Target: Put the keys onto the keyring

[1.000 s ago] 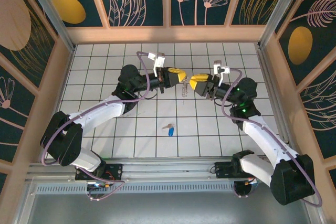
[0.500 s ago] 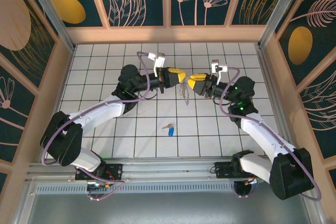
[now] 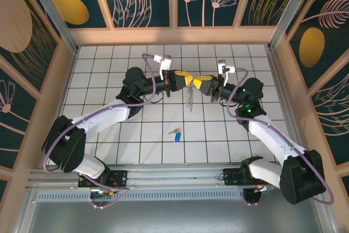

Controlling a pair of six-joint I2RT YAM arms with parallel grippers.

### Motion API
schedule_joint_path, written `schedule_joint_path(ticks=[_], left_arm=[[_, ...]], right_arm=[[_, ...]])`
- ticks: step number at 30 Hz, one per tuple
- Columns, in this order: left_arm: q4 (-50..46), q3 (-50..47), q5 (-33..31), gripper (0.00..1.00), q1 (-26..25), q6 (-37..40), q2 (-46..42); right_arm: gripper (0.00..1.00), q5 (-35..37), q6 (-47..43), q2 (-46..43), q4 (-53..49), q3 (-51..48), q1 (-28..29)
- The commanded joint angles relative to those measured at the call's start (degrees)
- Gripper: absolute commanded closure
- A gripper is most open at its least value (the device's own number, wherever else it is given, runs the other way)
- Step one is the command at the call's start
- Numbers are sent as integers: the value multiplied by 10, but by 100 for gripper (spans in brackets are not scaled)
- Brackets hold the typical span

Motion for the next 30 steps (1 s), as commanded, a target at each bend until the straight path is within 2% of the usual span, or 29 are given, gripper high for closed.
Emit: schedule_joint_path(ticks=[1, 5, 6, 7, 8, 10, 11, 14, 18, 27, 30], left_arm=[[20, 12, 10, 100, -4, 1, 7], [13, 12, -11, 100, -3, -8, 3], [11, 8, -22, 93, -3, -10, -3], [11, 2, -42, 78, -4, -12, -11], [12, -14, -68, 69, -3, -16, -23], [22, -44, -120, 55, -3, -26, -45], [35, -62, -147, 51, -4, -34, -58], [71, -110, -202, 46, -3, -60, -81], [112, -139, -206, 47, -3, -87, -81], [224, -139, -167, 60, -4, -162, -23], [257, -137, -162, 61, -3, -182, -6]], right_arm=[[100, -16, 2, 4, 35, 19, 7], [100, 0, 4, 0, 39, 9, 6], [100, 7, 4, -2, 40, 7, 5], [100, 15, 7, -2, 43, 5, 5], [100, 23, 12, -4, 47, 2, 6], [100, 38, 26, -4, 62, -5, 6], [100, 45, 35, -3, 74, -10, 6], [100, 70, 60, -3, 108, -25, 9], [100, 103, 93, -3, 149, -44, 12], [100, 185, 133, 1, 196, -64, 46], [100, 210, 144, 3, 205, -70, 53]])
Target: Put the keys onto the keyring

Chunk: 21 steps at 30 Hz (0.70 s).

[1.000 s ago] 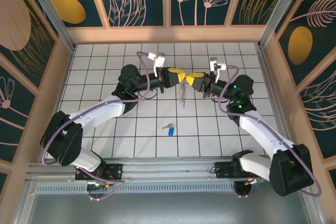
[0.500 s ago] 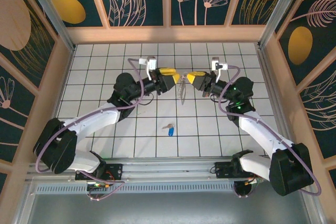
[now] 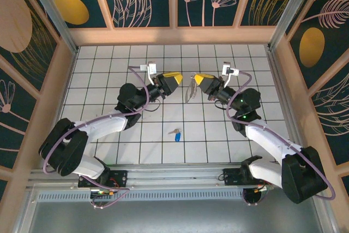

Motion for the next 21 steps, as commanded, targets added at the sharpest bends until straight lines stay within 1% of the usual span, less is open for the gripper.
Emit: schedule_joint_path(ticks=[1, 8, 21], left_arm=[[83, 1, 15, 61, -1, -40, 15], [90, 11, 15, 57, -8, -43, 27], [92, 31, 21, 57, -11, -46, 50]], right_arm=[[100, 43, 26, 2, 59, -7, 8], [100, 44, 37, 30, 72, 3, 19], [100, 39, 32, 51, 75, 17, 34]])
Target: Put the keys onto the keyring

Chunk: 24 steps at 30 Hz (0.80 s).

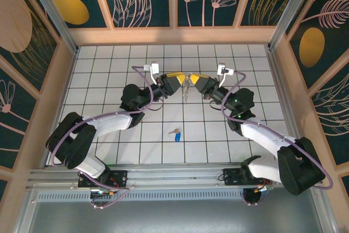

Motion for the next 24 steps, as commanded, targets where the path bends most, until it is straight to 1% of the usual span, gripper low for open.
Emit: schedule_joint_path(ticks=[1, 13, 15, 19, 24], left_arm=[[33, 20, 12, 58, -5, -7, 5], [30, 29, 19, 61, -7, -7, 16], [31, 29, 20, 62, -8, -6, 18], [31, 31, 22, 68, -9, -6, 20], [30, 33, 24, 80, -10, -4, 22]], right_arm=[[100, 3, 4, 5, 44, 18, 6], [100, -1, 4, 15, 47, 24, 12], [100, -1, 2, 15, 46, 24, 12], [100, -1, 1, 16, 44, 24, 13], [100, -3, 1, 18, 44, 26, 14]])
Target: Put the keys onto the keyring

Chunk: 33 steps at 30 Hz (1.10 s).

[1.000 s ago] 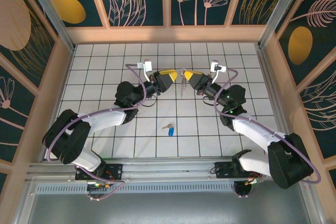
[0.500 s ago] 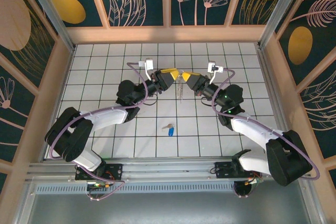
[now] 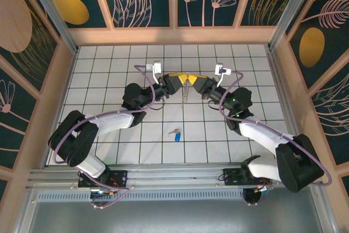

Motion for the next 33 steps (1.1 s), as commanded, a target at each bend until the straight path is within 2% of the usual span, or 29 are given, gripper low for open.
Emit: schedule_joint_path(ticks=[1, 6, 7, 9, 10, 12, 18, 22, 27, 33], left_arm=[[23, 17, 9, 82, -4, 1, 6], [20, 24, 13, 100, -5, 3, 11], [17, 26, 14, 100, -5, 7, 10], [-4, 29, 14, 100, -5, 23, 4], [-21, 32, 14, 100, -4, 37, -1], [-62, 40, 16, 100, -4, 70, -13], [-240, 106, 68, 100, -4, 201, -33], [-321, 154, 119, 100, -4, 249, -28], [-345, 176, 150, 100, -4, 258, -21], [-329, 176, 164, 100, -4, 243, -15]], right_arm=[[100, -3, 1, 1, 39, 20, 6], [100, -14, -9, -3, 23, 22, 6], [98, -15, -16, -9, 6, 25, 2], [73, -16, -24, -29, -22, 20, -14], [65, -20, -23, -41, -28, 15, -28], [59, -40, -24, -63, -45, 8, -59], [51, -100, -54, -104, -115, 9, -121], [49, -150, -62, -105, -118, 15, -137], [49, -195, -68, -101, -108, 23, -137], [52, -198, -69, -96, -106, 23, -135]])
